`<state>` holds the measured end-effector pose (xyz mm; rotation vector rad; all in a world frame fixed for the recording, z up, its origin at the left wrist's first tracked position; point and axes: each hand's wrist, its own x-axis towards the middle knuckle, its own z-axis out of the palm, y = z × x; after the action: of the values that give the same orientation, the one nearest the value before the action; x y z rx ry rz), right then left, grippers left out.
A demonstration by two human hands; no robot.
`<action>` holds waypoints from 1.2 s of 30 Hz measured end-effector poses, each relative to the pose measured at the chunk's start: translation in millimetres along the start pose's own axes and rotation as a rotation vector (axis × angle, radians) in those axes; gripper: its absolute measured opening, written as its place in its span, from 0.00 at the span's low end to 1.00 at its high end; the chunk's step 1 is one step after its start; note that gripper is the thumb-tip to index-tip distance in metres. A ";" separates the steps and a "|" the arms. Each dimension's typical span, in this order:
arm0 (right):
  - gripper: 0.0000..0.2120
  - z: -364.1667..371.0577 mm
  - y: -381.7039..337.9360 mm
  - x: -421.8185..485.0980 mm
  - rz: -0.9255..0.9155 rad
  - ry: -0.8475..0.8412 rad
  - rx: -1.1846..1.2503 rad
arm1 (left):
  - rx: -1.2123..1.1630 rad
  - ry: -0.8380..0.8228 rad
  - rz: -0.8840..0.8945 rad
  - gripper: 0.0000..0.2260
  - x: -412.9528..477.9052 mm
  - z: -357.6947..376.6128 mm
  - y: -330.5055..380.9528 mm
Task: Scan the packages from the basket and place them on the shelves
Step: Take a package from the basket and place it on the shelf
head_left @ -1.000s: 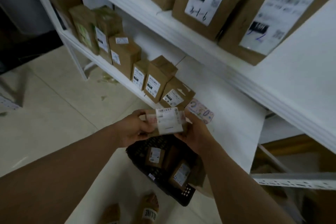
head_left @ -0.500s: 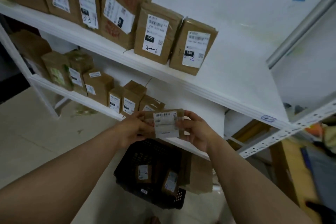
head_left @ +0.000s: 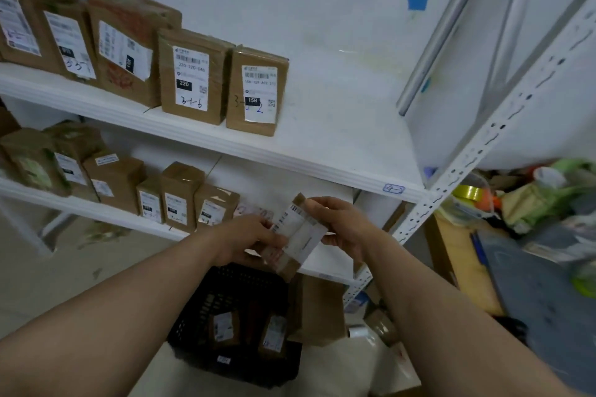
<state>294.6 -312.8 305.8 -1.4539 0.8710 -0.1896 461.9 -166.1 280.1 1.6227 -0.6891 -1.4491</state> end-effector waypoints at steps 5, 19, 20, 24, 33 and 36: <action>0.14 -71.9 27.1 -25.1 0.018 0.064 0.013 | -0.002 -0.071 0.001 0.13 27.0 83.8 21.3; 0.12 -246.4 104.5 -92.1 0.088 0.192 0.131 | 0.072 -0.060 -0.021 0.12 105.4 275.2 30.9; 0.12 -257.0 111.4 -96.3 0.103 0.227 0.141 | 0.070 -0.066 -0.031 0.12 110.4 286.2 29.9; 0.09 -305.9 150.5 -103.3 0.232 0.450 0.044 | 0.061 -0.055 -0.075 0.14 131.1 320.7 22.2; 0.24 -384.8 252.7 -116.1 0.576 0.742 -0.363 | -0.021 -0.059 -0.200 0.14 161.1 371.7 7.6; 0.27 -395.0 267.8 -128.7 0.651 0.738 -0.390 | -0.028 -0.064 -0.220 0.15 167.5 384.8 5.2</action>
<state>-139.4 -500.0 161.1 -1.3743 2.0268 -0.0582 117.9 -394.1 203.1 1.6778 -0.5361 -1.6661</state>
